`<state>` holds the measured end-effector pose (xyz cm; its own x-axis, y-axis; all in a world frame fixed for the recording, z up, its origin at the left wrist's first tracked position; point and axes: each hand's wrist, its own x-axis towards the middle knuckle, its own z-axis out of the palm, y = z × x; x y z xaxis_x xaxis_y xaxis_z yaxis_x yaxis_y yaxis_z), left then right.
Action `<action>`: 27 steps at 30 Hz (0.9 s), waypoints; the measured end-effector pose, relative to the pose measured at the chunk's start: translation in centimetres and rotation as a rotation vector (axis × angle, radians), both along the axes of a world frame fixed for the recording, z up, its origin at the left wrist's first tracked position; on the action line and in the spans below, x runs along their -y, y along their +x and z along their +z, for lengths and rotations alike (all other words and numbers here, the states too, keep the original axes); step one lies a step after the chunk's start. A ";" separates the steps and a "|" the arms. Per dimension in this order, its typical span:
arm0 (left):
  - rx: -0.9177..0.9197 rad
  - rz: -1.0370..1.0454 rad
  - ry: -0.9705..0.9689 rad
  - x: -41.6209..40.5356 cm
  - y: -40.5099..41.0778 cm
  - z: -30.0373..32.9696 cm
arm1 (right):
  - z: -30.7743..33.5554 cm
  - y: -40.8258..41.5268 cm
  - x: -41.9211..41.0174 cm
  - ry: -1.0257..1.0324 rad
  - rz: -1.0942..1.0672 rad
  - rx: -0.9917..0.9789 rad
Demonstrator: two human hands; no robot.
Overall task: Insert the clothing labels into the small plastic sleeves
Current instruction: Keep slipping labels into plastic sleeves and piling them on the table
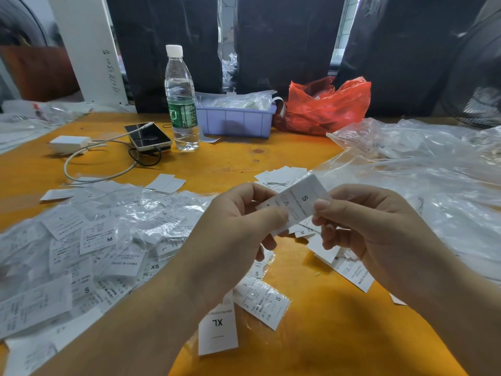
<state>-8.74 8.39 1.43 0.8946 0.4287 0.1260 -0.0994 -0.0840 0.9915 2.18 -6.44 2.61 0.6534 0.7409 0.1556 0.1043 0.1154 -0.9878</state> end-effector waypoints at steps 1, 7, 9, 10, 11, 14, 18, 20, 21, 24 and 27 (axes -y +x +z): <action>0.003 -0.001 0.009 0.0 0.0 0.0 | -0.1 0.1 0.0 -0.004 0.001 0.001; 0.025 0.011 0.026 0.1 0.1 -0.2 | -0.5 -0.3 -0.2 -0.047 0.041 0.019; 0.028 0.018 0.029 0.1 0.1 -0.2 | -0.5 -0.3 -0.3 -0.047 0.046 0.017; 0.027 0.024 0.033 0.2 0.1 -0.3 | -0.5 -0.4 -0.3 -0.046 0.047 0.015; 0.024 0.029 0.040 0.2 0.1 -0.3 | -0.5 -0.4 -0.3 -0.044 0.047 0.016; 0.023 0.022 0.053 0.3 0.1 -0.2 | -0.6 -0.4 -0.3 -0.052 0.057 0.021; 0.021 0.008 0.016 0.3 0.1 -0.1 | -0.7 -0.4 -0.3 -0.057 0.065 0.007; 0.030 -0.021 -0.103 0.1 0.1 0.1 | -0.7 -0.2 -0.3 -0.030 0.056 -0.037; 0.034 -0.036 -0.149 0.0 0.1 0.2 | -0.6 0.0 -0.2 -0.017 0.055 -0.061; 0.038 -0.053 -0.160 -0.1 -0.1 0.4 | -0.5 0.1 -0.2 0.004 0.071 -0.117; 0.052 -0.055 -0.151 0.0 -0.1 0.4 | -0.6 0.0 -0.3 -0.001 0.100 -0.126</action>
<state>-8.82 8.42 1.83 0.9114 0.3965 0.1104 -0.1510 0.0725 0.9859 2.23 -6.13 2.00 0.5903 0.8035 0.0766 -0.0325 0.1184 -0.9924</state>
